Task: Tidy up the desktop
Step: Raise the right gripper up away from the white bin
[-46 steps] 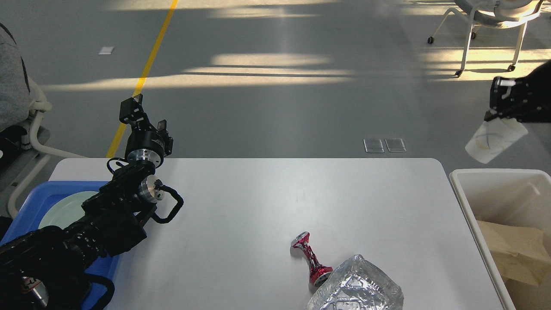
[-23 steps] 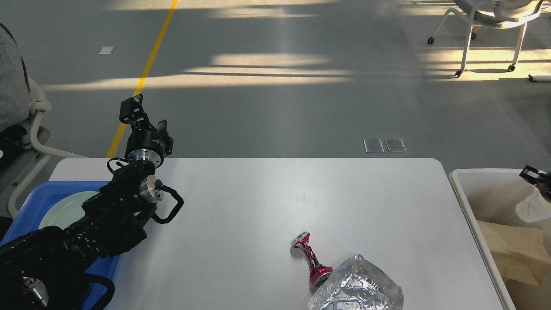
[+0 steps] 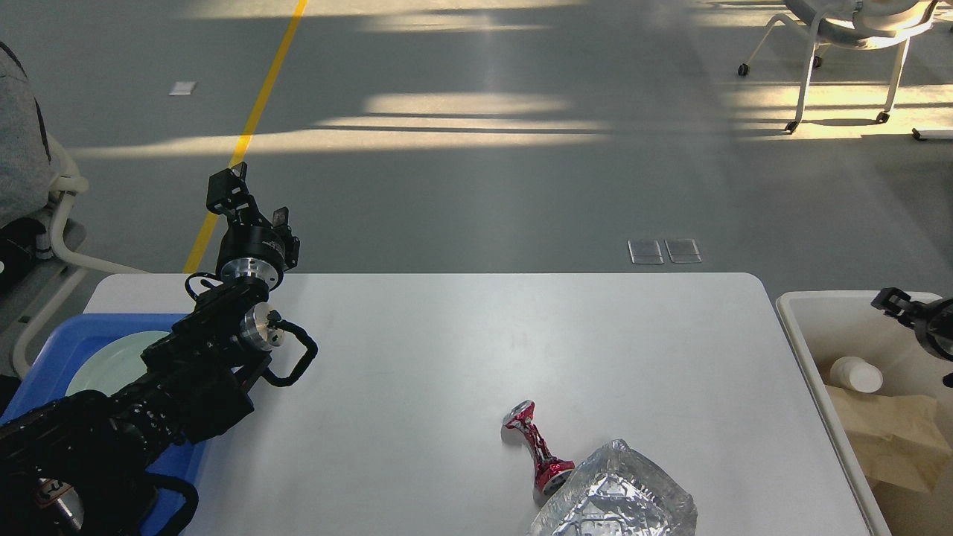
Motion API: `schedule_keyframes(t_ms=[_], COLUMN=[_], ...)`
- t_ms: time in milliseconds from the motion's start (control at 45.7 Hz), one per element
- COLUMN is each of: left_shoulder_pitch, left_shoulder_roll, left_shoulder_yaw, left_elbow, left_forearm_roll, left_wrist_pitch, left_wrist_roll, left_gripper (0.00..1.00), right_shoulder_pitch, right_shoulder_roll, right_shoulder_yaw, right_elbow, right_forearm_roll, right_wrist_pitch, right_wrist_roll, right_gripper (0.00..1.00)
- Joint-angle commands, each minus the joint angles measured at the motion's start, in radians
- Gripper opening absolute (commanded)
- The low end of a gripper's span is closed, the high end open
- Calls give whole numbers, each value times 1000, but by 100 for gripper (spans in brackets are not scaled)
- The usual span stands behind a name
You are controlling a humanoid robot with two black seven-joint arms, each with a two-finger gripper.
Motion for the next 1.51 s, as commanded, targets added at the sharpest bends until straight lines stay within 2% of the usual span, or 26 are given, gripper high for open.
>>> schedule_keyframes(t_ms=[0,131,459,656,897,1159,1313,1488], left_shoulder_pitch=[0,0,0,0,0,0,0,0], left_shoulder_roll=[0,0,0,0,0,0,0,0], left_shoulder_yaw=[-1,0,0,0,0,0,0,-1], left_elbow=[0,0,0,0,0,0,0,0], left_forearm_roll=[0,0,0,0,0,0,0,0], left_wrist_pitch=[0,0,2,0,0,0,2,0], left_wrist_roll=[0,0,0,0,0,0,0,0], left_gripper=[96,96,96,96,96,96,96,96], right_shoulder_pitch=[145,291,731,1009,1292,1469,1452,1299], right_shoulder_roll=[-50,-85,-82,-80,-67,-62,-50,-56], right_shoulder_yaw=[-16,-9,4,28,82,174,162,143], right_elbow=[139,198,213,241,253,254,256,257], right_forearm_roll=[0,0,0,42,143,232,224,203], right_wrist_pitch=[28,157,689,936,949,949,949,949], right_wrist_roll=[-2,-2,-2,0,0,0,-2,-2], right_gripper=[100,100,100,100,100,100,100,95])
